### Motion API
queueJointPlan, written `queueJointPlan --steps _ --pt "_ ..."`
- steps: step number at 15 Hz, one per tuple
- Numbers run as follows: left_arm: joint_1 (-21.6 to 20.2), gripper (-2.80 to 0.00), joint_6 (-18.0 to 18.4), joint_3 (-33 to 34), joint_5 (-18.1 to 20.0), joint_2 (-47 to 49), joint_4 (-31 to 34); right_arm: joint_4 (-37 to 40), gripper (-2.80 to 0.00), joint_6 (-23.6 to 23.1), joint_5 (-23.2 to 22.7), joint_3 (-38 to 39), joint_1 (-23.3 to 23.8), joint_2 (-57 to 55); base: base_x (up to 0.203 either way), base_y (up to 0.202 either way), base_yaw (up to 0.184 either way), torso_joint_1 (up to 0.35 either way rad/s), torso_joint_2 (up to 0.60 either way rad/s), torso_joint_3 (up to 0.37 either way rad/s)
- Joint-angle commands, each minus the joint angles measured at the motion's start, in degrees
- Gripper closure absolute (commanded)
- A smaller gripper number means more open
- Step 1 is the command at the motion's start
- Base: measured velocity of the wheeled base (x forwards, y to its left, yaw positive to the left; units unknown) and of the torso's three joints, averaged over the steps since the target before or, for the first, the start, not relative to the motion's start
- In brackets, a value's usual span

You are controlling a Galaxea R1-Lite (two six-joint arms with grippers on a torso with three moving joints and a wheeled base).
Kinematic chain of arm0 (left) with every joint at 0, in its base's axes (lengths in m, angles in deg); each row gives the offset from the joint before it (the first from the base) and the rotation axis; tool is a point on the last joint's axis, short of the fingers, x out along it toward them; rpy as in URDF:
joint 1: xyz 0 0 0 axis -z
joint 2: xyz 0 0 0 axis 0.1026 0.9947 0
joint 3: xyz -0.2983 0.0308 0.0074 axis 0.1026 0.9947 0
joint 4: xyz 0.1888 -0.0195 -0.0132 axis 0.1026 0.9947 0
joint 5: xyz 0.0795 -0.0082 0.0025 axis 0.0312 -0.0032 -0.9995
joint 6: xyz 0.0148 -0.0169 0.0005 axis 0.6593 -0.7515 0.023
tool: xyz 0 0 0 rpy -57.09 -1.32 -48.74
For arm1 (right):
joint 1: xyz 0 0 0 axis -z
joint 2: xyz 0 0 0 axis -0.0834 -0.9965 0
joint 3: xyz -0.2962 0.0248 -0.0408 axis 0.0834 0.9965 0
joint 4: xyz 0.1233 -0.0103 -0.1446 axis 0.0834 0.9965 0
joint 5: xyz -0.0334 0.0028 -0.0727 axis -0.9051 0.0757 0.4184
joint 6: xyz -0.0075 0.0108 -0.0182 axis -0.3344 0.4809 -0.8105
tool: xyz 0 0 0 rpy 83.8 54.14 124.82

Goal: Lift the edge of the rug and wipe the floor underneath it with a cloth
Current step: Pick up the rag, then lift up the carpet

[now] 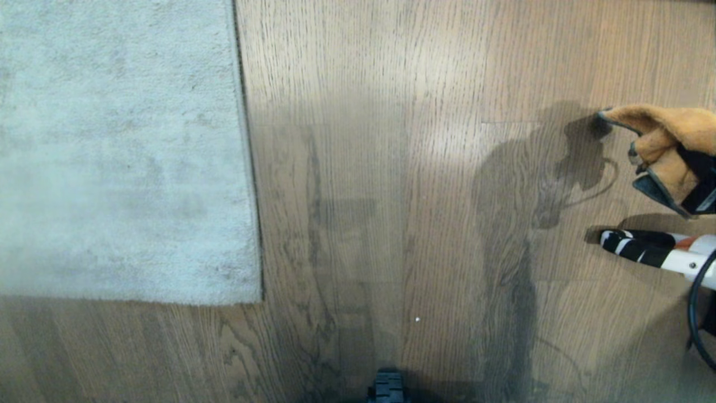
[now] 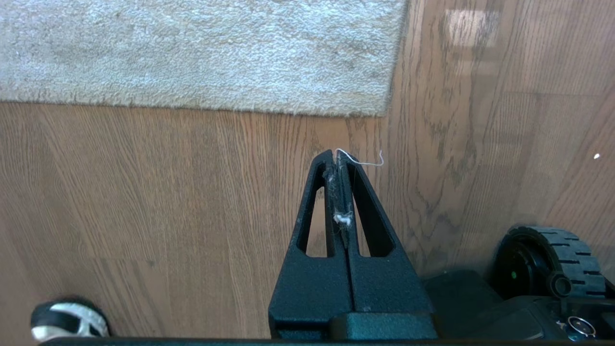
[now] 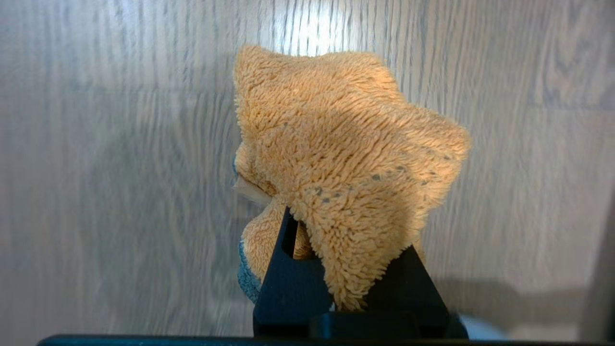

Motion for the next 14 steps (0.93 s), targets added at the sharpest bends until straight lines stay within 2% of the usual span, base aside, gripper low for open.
queueJointPlan --steps 1,9,14 --pt "0.0 0.0 -0.1 0.0 0.0 0.0 0.0 3.2 0.0 -0.1 0.0 3.1 -0.1 9.4 0.0 0.0 0.0 0.0 0.0 0.0" --pt "0.0 0.0 -0.1 0.0 0.0 0.0 0.0 20.6 0.0 -0.5 0.0 7.8 -1.2 26.8 0.0 0.0 0.0 0.0 0.0 0.0" --pt "0.0 0.0 -0.1 0.0 0.0 0.0 0.0 22.6 0.0 -0.5 0.0 11.4 -1.8 29.8 0.0 0.0 0.0 0.0 0.0 0.0"
